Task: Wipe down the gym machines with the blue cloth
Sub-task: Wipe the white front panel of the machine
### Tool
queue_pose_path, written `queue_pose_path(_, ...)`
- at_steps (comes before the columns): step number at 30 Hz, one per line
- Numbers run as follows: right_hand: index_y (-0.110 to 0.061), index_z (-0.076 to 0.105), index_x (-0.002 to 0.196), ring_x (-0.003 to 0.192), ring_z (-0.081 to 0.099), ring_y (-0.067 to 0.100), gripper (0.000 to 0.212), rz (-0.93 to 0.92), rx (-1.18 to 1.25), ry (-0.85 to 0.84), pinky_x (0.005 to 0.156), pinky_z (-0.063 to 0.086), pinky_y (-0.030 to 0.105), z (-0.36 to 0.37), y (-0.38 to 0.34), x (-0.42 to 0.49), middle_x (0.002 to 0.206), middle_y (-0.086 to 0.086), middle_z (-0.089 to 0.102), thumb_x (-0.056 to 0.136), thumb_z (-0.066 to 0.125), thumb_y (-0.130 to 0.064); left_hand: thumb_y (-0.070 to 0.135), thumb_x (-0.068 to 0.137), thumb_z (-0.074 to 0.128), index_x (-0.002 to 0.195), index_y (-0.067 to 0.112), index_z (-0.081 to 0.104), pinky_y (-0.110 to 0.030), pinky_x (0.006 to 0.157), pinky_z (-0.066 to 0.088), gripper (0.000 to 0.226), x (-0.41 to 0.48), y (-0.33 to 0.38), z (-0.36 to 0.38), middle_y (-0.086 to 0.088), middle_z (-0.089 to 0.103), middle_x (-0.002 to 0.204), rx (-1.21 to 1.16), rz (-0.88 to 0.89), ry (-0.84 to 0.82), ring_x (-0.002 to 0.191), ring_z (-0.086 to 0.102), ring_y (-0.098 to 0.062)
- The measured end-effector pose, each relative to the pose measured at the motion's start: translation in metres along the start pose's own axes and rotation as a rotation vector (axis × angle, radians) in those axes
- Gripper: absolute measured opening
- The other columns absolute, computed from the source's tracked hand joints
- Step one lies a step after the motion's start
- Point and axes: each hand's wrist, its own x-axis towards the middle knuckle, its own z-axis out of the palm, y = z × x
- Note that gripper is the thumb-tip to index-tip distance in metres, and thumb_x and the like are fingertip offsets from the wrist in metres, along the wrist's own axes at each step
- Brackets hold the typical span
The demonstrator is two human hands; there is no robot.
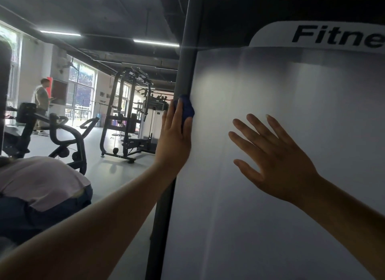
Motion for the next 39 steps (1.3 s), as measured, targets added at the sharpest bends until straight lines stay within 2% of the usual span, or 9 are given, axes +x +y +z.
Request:
queue_pose_path(7, -0.016, 0.041, 0.167, 0.167, 0.016, 0.026, 0.064, -0.004, -0.003, 0.018, 0.132, 0.022, 0.059, -0.001, -0.001, -0.001, 0.18, 0.005, 0.021, 0.112, 0.049, -0.049, 0.053, 0.116, 0.033, 0.172, 0.037, 0.014, -0.042, 0.133, 0.005, 0.061, -0.085, -0.074, -0.005, 0.02, -0.005, 0.182, 0.164, 0.305, -0.165, 0.169, -0.011, -0.015)
queue_pose_path(13, -0.018, 0.038, 0.168, 0.168, 0.013, 0.026, 0.067, -0.003, -0.012, -0.001, 0.132, 0.021, 0.059, 0.001, 0.0, -0.001, 0.18, 0.005, 0.019, 0.112, 0.048, -0.051, 0.054, 0.116, 0.032, 0.173, 0.042, 0.014, -0.048, 0.138, 0.012, 0.061, -0.04, -0.023, 0.007, 0.018, 0.007, 0.182, -0.102, -0.107, 0.024, 0.167, 0.002, -0.003)
queue_pose_path(18, -0.017, 0.038, 0.168, 0.167, 0.015, 0.027, 0.066, -0.001, -0.023, 0.025, 0.132, 0.021, 0.059, 0.002, -0.001, -0.004, 0.18, 0.006, 0.021, 0.112, 0.047, -0.05, 0.051, 0.117, 0.031, 0.173, 0.039, 0.016, -0.058, 0.135, 0.017, 0.059, -0.099, -0.049, 0.012, 0.018, 0.0, 0.183, 0.205, 0.319, -0.079, 0.17, -0.008, -0.017)
queue_pose_path(22, -0.015, 0.041, 0.167, 0.167, 0.017, 0.028, 0.065, -0.008, -0.037, 0.038, 0.132, 0.021, 0.059, 0.003, -0.002, -0.002, 0.179, 0.008, 0.022, 0.113, 0.048, -0.049, 0.057, 0.115, 0.03, 0.172, 0.047, 0.013, -0.054, 0.138, 0.012, 0.06, -0.088, -0.028, 0.012, 0.026, -0.002, 0.181, -0.015, -0.118, 0.006, 0.168, -0.009, -0.007)
queue_pose_path(27, -0.015, 0.039, 0.168, 0.167, 0.016, 0.03, 0.065, -0.007, -0.042, 0.051, 0.132, 0.02, 0.06, 0.003, -0.002, -0.006, 0.179, 0.009, 0.022, 0.113, 0.046, -0.049, 0.055, 0.116, 0.031, 0.171, 0.041, 0.025, -0.052, 0.136, 0.007, 0.057, -0.107, -0.028, 0.024, 0.013, 0.005, 0.183, 0.222, 0.339, -0.059, 0.17, -0.006, -0.02)
queue_pose_path(31, -0.013, 0.044, 0.165, 0.166, 0.021, 0.031, 0.061, -0.006, -0.037, 0.08, 0.132, 0.022, 0.06, 0.003, -0.003, -0.005, 0.177, 0.009, 0.027, 0.114, 0.048, -0.046, 0.054, 0.116, 0.035, 0.172, 0.046, 0.021, -0.057, 0.137, 0.012, 0.058, -0.101, -0.02, 0.024, 0.021, 0.003, 0.182, -0.024, -0.125, 0.025, 0.169, -0.009, -0.011)
queue_pose_path(35, -0.014, 0.042, 0.166, 0.166, 0.02, 0.032, 0.062, -0.014, -0.037, 0.081, 0.132, 0.021, 0.06, 0.004, 0.0, -0.006, 0.178, 0.01, 0.025, 0.114, 0.048, -0.047, 0.052, 0.116, 0.038, 0.171, 0.037, 0.032, -0.058, 0.136, 0.012, 0.057, -0.127, -0.032, 0.027, 0.007, 0.01, 0.184, 0.26, 0.409, -0.097, 0.17, -0.002, -0.025)
queue_pose_path(36, -0.014, 0.044, 0.166, 0.166, 0.022, 0.032, 0.061, -0.016, -0.034, 0.1, 0.131, 0.022, 0.06, 0.004, -0.001, -0.007, 0.177, 0.009, 0.027, 0.114, 0.049, -0.046, 0.052, 0.116, 0.038, 0.17, 0.037, 0.034, -0.058, 0.136, 0.017, 0.056, -0.122, -0.042, 0.024, 0.008, 0.014, 0.183, 0.242, 0.366, -0.062, 0.17, 0.002, -0.024)
queue_pose_path(39, -0.014, 0.047, 0.164, 0.165, 0.025, 0.032, 0.058, -0.014, -0.037, 0.122, 0.131, 0.024, 0.06, 0.004, -0.003, -0.007, 0.176, 0.009, 0.03, 0.114, 0.049, -0.044, 0.059, 0.114, 0.035, 0.17, 0.049, 0.026, -0.056, 0.135, 0.023, 0.058, -0.105, -0.052, 0.016, 0.019, 0.011, 0.182, -0.022, -0.151, 0.058, 0.169, 0.004, -0.01)
